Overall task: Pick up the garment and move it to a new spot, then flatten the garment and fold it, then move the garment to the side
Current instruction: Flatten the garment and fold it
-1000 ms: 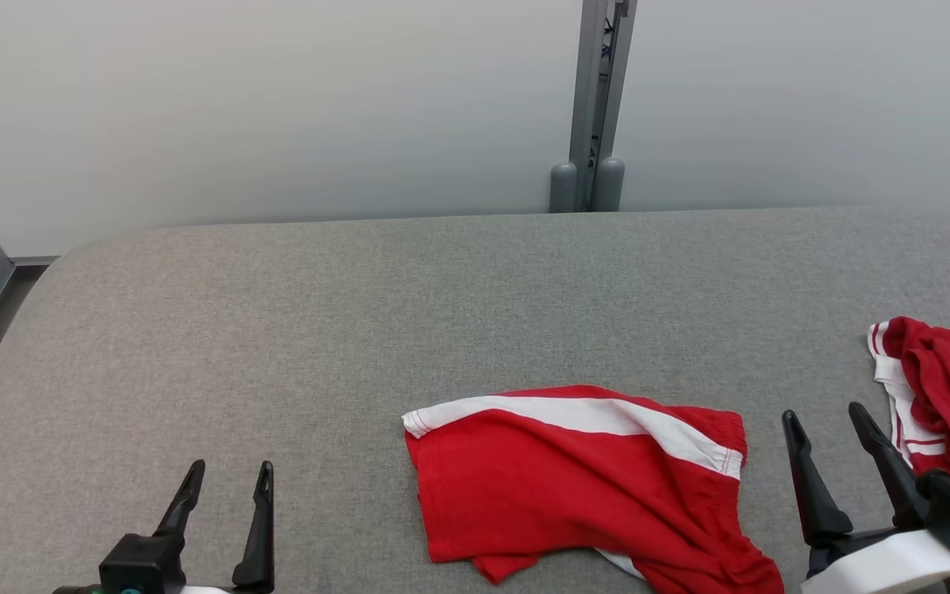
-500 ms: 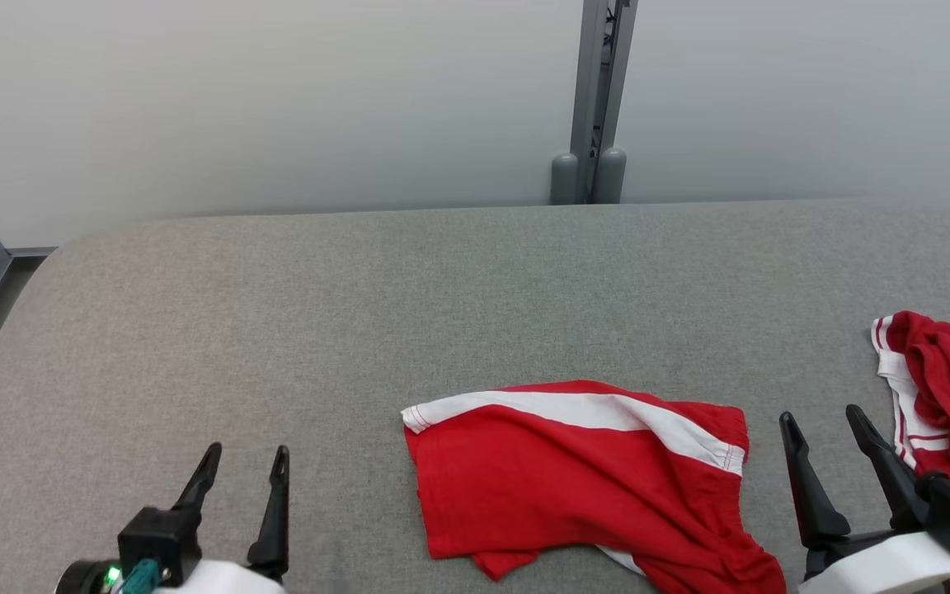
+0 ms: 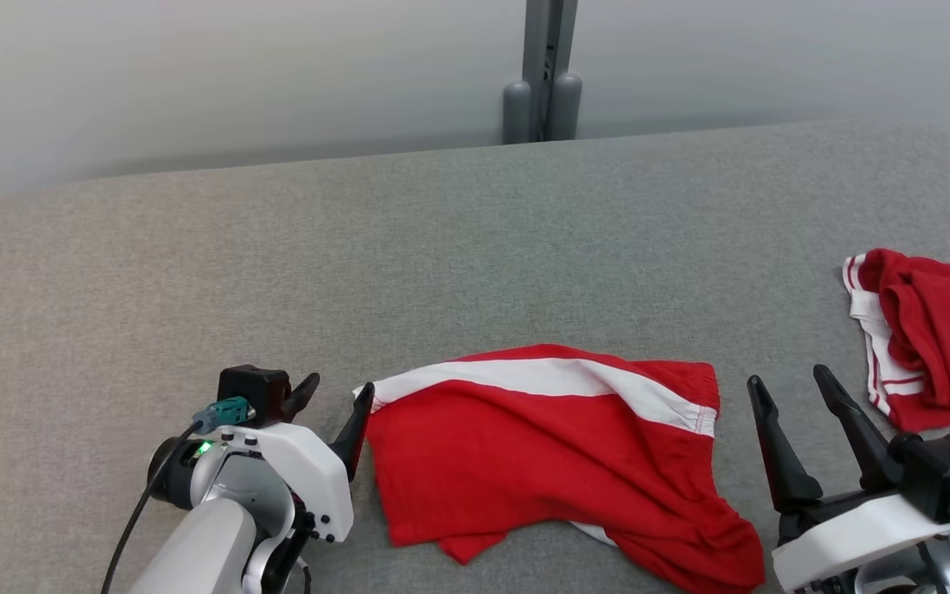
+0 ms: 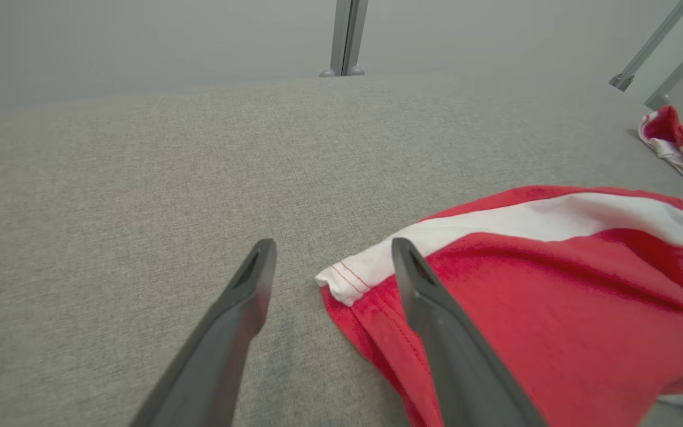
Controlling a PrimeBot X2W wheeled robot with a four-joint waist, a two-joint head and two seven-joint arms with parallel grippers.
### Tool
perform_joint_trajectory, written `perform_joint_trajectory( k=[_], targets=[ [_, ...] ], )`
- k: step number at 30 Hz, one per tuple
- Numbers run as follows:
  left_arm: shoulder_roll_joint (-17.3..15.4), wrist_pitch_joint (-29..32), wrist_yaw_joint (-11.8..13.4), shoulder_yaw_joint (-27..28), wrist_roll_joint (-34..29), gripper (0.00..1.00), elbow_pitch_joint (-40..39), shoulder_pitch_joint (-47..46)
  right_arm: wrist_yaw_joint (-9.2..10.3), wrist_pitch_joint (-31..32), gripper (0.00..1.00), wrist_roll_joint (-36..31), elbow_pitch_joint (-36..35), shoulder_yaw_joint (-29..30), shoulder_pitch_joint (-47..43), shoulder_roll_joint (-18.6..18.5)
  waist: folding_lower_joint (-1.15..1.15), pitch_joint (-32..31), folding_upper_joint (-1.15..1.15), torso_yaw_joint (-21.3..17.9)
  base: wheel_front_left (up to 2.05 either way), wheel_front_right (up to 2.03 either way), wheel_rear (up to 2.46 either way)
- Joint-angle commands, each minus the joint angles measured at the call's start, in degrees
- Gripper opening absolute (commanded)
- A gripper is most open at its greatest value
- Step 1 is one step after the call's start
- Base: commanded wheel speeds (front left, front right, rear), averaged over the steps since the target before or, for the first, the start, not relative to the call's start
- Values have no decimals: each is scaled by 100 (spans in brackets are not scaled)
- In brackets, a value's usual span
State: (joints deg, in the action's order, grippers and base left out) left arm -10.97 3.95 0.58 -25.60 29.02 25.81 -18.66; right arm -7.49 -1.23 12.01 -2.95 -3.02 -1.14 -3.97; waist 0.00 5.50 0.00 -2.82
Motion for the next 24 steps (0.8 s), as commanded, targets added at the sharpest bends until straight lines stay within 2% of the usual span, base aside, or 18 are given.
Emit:
perform_joint_trajectory(
  k=[1, 6, 7, 8, 9, 10, 11, 18, 24],
  targets=[
    [33, 49, -109, -23, 81, 100, 322, -218, -1, -46, 100, 15, 15, -16, 91, -39, 0, 168, 0, -173, 0, 0, 0],
    [169, 88, -337, -34, 198, 100, 1256, -628, -1, -90, 100, 46, 104, -8, 174, -47, 0, 315, 0, -322, 0, 0, 0],
    [197, 110, -382, -35, 245, 95, 1415, -674, -1, -93, 100, 58, 131, 17, 173, -47, 0, 332, 0, -333, 0, 0, 0],
    [197, 110, -382, -35, 245, 95, 1415, -674, -1, -93, 100, 58, 131, 17, 173, -47, 0, 332, 0, -333, 0, 0, 0],
    [197, 81, -416, -32, 264, 44, 1527, -730, -1, -99, 100, 61, 151, 24, 173, -51, 0, 350, 0, -345, 0, 0, 0],
    [207, 57, -463, -34, 284, 6, 1636, -796, -1, -101, 100, 61, 183, 32, 172, -52, 0, 360, 0, -353, 0, 0, 0],
    [229, 66, -509, -51, 311, 0, 1739, -836, -1, -82, 100, 66, 227, 37, 167, -51, 0, 368, 0, -360, 0, 0, 0],
    [300, -200, -662, -163, 328, 0, 2166, -1119, -1, -20, 100, 223, 693, -20, 262, -152, 0, 421, 0, -322, 0, 0, 0],
    [393, -387, -720, -322, 277, 0, 2369, -1353, -1, 125, 100, 539, 1507, -407, 661, -369, 0, 573, 0, -108, 0, 0, 0]
  ],
)
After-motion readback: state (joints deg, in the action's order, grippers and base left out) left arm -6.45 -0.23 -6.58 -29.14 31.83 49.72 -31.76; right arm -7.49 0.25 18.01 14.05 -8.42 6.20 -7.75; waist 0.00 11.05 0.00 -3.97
